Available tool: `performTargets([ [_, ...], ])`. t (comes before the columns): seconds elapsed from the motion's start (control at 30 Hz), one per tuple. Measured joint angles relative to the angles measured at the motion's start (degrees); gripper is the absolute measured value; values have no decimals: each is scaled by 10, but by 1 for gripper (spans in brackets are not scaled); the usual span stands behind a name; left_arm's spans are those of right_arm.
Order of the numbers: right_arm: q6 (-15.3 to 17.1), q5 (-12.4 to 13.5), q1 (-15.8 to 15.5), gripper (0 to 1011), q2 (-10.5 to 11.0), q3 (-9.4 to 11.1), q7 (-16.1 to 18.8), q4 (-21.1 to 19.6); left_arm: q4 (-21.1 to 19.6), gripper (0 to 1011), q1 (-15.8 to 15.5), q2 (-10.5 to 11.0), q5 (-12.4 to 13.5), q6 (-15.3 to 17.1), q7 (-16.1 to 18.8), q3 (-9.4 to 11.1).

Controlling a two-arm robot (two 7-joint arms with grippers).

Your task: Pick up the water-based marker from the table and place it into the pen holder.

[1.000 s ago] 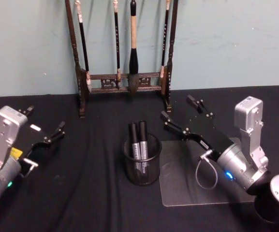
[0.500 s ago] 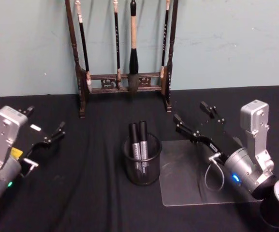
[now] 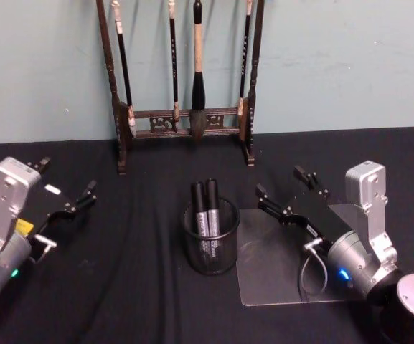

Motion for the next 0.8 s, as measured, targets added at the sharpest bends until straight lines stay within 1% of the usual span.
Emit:
performTargets([
  [0.27,-2,-3,3,1002,-7,0,5,19,0,1009,0,0,0,0,0,0],
  [0.8,-3,-3,3,1002,-6,0,5,17,0,1009,0,0,0,0,0,0],
])
